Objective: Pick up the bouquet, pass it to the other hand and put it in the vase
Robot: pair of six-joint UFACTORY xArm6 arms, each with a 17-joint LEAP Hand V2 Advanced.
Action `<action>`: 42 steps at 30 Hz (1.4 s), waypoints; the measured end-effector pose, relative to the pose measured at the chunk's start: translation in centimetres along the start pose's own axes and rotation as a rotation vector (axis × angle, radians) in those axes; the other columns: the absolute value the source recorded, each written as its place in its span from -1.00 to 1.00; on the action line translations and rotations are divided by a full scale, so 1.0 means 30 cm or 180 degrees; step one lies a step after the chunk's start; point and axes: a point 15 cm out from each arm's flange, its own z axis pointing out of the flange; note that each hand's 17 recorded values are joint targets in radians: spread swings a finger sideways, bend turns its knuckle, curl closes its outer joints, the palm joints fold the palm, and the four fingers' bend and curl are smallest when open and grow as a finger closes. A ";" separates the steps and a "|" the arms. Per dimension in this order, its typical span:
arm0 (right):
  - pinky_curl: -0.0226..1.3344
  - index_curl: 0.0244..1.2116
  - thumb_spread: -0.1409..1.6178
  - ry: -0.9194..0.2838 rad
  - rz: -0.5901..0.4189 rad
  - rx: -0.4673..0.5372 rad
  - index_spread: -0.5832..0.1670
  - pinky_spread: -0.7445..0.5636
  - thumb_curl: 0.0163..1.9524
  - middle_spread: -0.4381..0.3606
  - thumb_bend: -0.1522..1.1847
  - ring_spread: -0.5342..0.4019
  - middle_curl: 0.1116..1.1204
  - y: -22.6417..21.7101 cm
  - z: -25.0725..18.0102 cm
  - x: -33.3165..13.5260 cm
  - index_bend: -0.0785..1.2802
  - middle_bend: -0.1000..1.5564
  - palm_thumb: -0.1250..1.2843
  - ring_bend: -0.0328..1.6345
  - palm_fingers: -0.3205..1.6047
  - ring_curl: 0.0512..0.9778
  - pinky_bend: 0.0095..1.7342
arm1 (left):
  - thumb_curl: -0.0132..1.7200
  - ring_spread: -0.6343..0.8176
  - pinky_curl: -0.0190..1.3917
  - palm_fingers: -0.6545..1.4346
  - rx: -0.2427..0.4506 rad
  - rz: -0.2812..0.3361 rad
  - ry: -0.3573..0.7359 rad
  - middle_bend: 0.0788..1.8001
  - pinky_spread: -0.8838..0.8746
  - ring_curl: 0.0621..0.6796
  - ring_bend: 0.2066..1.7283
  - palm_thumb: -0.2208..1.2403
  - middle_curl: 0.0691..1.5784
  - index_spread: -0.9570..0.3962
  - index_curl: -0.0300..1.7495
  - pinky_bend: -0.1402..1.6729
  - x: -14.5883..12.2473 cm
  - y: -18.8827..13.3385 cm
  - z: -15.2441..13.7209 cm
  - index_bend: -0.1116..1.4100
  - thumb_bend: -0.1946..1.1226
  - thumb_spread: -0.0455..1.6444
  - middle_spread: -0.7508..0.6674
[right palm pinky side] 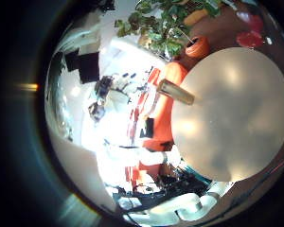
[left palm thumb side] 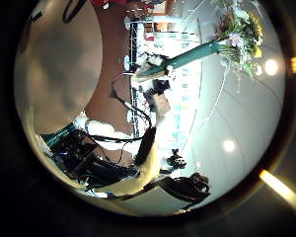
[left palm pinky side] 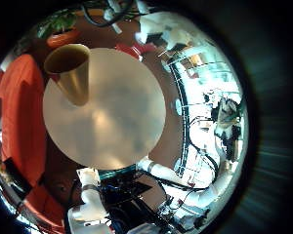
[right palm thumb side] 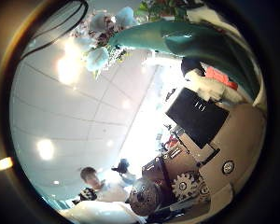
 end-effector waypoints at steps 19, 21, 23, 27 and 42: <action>0.31 0.51 0.09 0.0507 0.0131 -0.0771 -0.04 -0.13 0.53 -0.20 -0.41 -0.25 0.34 0.057 0.277 0.191 0.82 0.76 0.67 0.81 0.49 0.33 0.47 | -0.62 0.54 -0.47 -0.27 0.0081 0.0319 0.0798 -0.75 0.53 -0.49 -0.38 -0.41 -0.60 0.71 -0.69 -0.39 0.138 0.008 0.080 -0.66 -0.75 0.21 0.57; 0.33 0.51 0.10 0.0505 0.0133 -0.0779 -0.04 -0.13 0.54 -0.20 -0.41 -0.25 0.34 0.058 0.279 0.194 0.82 0.76 0.67 0.81 0.49 0.33 0.47 | -0.62 0.54 -0.47 -0.25 0.0075 0.0340 0.0872 -0.73 0.52 -0.49 -0.37 -0.41 -0.60 0.72 -0.69 -0.39 0.155 0.009 0.077 -0.67 -0.75 0.20 0.56; 0.34 0.52 0.10 0.0505 0.0139 -0.0808 -0.04 -0.13 0.55 -0.20 -0.42 -0.25 0.34 0.063 0.282 0.198 0.82 0.75 0.67 0.81 0.49 0.33 0.46 | -0.62 0.52 -0.48 -0.16 0.0065 0.0337 0.0967 -0.64 0.48 -0.53 -0.40 -0.40 -0.57 0.70 -0.68 -0.42 0.168 0.005 0.076 -0.63 -0.74 0.20 0.47; 0.36 0.52 0.11 0.0562 0.0167 -0.0863 -0.03 -0.14 0.56 -0.21 -0.42 -0.25 0.34 0.073 0.283 0.216 0.81 0.75 0.68 0.81 0.49 0.34 0.45 | -0.61 0.10 -0.49 0.29 0.0059 0.0306 0.1155 -0.35 0.15 -0.59 -0.35 -0.32 -0.46 0.49 -0.64 -0.34 0.182 -0.006 0.077 -0.59 -0.72 0.21 0.12; 0.32 0.49 0.16 0.0759 0.0211 -0.0623 -0.06 -0.23 0.42 -0.24 -0.77 -0.27 0.31 0.019 0.244 0.282 0.72 0.68 0.36 0.75 0.47 0.28 0.35 | -0.40 -0.71 0.01 0.79 0.0193 0.0328 0.1335 0.16 -0.55 0.41 0.54 0.48 -0.01 -0.27 -0.30 0.49 0.220 -0.034 0.067 0.05 -0.50 0.27 -0.53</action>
